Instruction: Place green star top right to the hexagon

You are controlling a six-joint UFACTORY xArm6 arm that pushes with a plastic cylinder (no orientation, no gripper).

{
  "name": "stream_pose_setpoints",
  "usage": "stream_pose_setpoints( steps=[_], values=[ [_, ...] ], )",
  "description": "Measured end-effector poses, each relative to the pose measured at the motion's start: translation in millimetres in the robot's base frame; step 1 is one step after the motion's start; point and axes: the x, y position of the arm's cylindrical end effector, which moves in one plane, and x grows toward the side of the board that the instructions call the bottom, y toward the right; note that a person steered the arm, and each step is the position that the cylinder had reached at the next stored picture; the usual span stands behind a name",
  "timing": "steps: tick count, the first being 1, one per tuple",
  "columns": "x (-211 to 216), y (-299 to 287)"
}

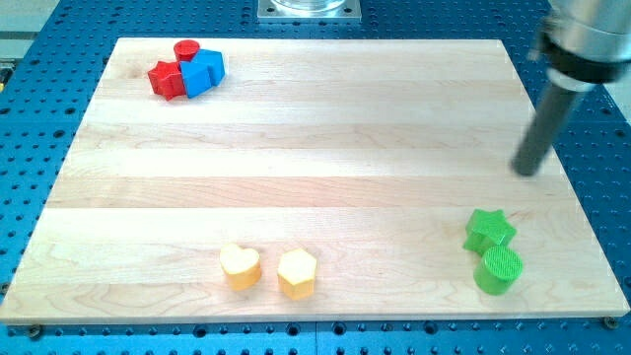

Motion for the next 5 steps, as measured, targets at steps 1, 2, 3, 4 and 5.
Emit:
stream_pose_setpoints(
  steps=[1, 2, 3, 4, 5],
  values=[
    [78, -24],
    [108, -45],
    [68, -168],
    [21, -304],
    [10, -249]
  ],
)
